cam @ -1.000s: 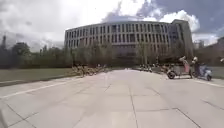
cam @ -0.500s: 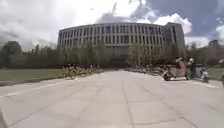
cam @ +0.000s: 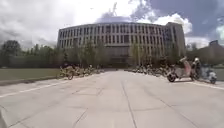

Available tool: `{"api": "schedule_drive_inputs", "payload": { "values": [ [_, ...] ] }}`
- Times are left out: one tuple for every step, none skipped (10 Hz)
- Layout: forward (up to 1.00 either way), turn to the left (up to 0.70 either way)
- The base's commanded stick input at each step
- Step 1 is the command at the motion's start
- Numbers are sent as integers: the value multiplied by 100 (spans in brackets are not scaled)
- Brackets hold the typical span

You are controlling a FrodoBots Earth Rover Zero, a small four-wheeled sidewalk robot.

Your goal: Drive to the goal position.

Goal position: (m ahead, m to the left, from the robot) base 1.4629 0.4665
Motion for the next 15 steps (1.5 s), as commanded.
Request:
{"api": "schedule_drive_inputs", "payload": {
  "values": [
    [70,3],
    [70,3],
    [70,3],
    [70,3],
    [70,3],
    [70,3],
    [70,3],
    [70,3],
    [70,3],
    [70,3],
    [70,3],
    [70,3],
    [70,3],
    [70,3],
    [70,3]
  ]
}}
